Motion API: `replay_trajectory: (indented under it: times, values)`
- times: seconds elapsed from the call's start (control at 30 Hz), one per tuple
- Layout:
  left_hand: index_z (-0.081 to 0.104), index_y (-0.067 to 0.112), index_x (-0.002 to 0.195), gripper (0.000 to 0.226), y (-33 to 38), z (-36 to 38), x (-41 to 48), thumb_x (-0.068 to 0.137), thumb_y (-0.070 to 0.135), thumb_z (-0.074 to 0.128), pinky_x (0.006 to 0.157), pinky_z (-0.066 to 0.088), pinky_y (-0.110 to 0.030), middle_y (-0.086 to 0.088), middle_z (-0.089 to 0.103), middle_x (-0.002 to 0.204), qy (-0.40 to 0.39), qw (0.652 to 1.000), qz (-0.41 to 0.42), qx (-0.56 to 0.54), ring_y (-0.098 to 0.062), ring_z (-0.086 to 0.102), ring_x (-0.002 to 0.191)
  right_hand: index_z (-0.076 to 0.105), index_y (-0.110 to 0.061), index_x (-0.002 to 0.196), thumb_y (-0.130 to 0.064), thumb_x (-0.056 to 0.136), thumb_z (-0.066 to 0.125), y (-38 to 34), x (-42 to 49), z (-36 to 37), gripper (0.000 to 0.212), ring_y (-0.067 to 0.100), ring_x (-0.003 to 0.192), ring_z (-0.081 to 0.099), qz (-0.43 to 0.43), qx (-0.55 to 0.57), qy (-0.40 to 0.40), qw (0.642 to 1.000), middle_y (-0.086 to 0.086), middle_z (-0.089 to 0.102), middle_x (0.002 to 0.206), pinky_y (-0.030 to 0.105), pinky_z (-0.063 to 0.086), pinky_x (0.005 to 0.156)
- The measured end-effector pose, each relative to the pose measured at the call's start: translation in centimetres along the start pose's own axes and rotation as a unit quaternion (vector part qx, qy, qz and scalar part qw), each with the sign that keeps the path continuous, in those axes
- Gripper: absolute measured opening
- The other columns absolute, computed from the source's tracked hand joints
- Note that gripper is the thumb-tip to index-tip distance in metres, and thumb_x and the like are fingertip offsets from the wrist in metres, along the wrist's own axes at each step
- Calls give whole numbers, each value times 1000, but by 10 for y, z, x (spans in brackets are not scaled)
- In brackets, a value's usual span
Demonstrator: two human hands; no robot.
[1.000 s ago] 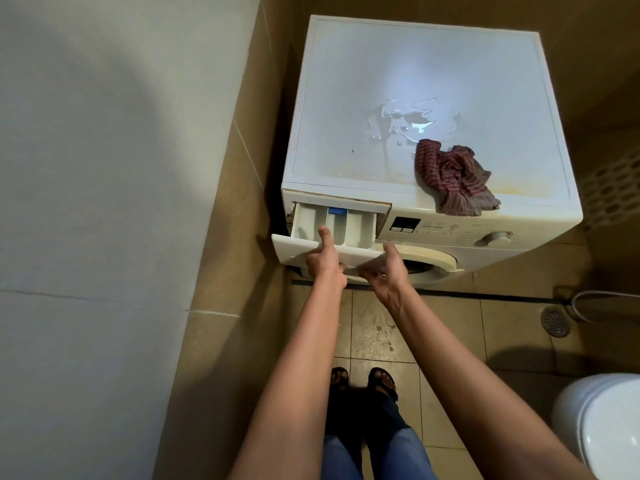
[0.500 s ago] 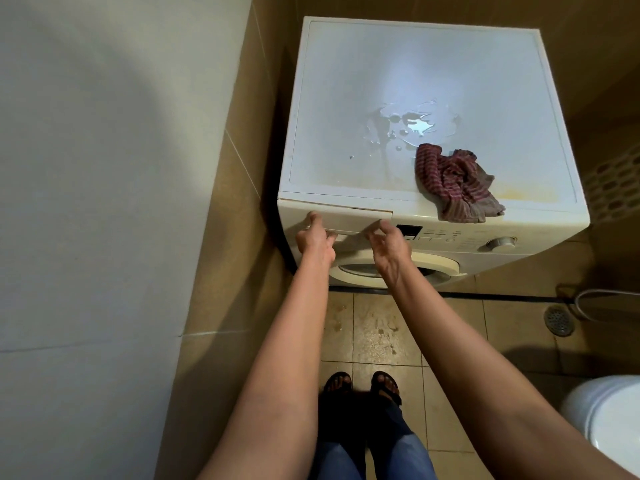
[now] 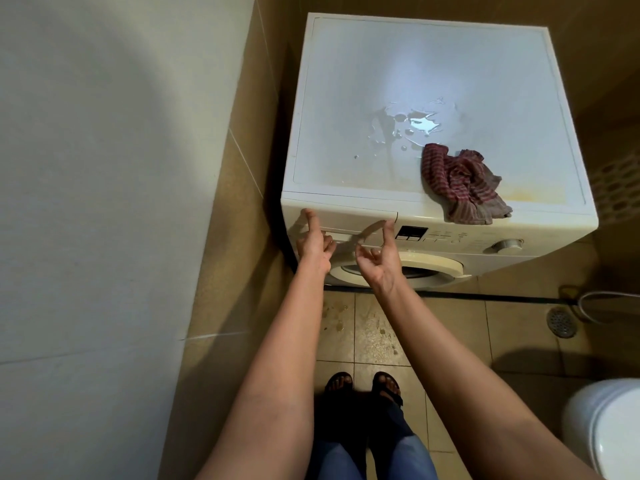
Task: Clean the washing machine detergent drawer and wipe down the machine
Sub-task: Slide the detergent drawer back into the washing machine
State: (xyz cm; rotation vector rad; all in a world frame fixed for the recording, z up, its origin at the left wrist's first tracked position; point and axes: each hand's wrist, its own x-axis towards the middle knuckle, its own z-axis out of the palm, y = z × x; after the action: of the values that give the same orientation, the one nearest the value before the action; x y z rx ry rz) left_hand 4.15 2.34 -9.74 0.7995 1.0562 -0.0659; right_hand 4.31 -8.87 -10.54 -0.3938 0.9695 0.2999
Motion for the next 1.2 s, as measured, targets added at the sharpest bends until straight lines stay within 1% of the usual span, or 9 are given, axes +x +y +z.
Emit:
replay_trajectory:
  times: [0.17,0.33,0.5,0.6,0.8,0.93,1.03,1.17,1.2]
  values:
    - [37,11,138,84,1,2,5,78,63,63,106,44,-40,-12,52,132,-26,998,-5,-51,-27,51,124,34,1,134,-46,55,78,8,-1,14,103,30,126,47,34,-48,-58,997,20,50,127,40,33,113]
    - [50,9,125,80,1,14,9,66,56,77,101,49,-42,-16,63,122,-39,994,-3,-100,-29,60,112,41,1,132,-37,42,91,13,9,36,110,36,114,56,41,-48,-36,997,25,55,125,46,48,100]
    - [51,8,124,71,2,15,18,70,45,81,94,53,-42,-17,63,120,-22,992,-2,-120,-32,61,109,51,-1,124,-44,67,79,16,7,45,76,32,107,60,17,-92,-41,995,21,61,117,42,48,99]
    - [46,8,131,79,1,15,20,69,40,84,98,50,-46,-17,60,123,-13,992,-4,-122,-33,59,111,51,-2,128,-50,66,78,19,9,43,82,32,113,60,1,-147,-54,988,21,60,123,41,48,99]
    - [43,7,133,83,-5,10,13,69,41,83,97,51,-46,-16,60,122,-15,992,1,-121,-32,60,110,54,-4,109,-44,79,70,21,9,37,52,29,105,60,-19,-174,-60,983,17,61,107,40,49,98]
    - [37,8,134,75,-20,-6,4,79,39,76,102,47,-45,-15,57,122,-16,994,9,-108,-28,57,111,44,2,128,-42,63,81,29,1,19,87,32,112,59,-9,-177,-48,983,21,57,120,39,55,89]
    - [35,8,139,84,-22,-15,-5,76,46,75,102,48,-46,-18,56,126,-41,994,12,-98,-31,56,116,35,4,131,-46,73,75,25,-5,8,86,35,117,53,-9,-164,-53,985,25,49,129,45,49,98]
    - [42,8,135,86,-22,-22,-16,79,73,52,99,46,-42,-14,57,121,-49,991,-11,-124,-28,55,114,36,4,130,-61,23,88,24,-17,-3,136,36,114,56,16,-193,-67,979,25,54,124,44,52,93]
    - [45,8,132,89,-24,-27,-20,78,79,45,99,44,-44,-14,57,123,-50,987,-23,-152,-29,54,116,38,3,130,-69,22,83,24,-21,-8,137,33,113,56,19,-218,-73,973,23,57,121,43,50,93]
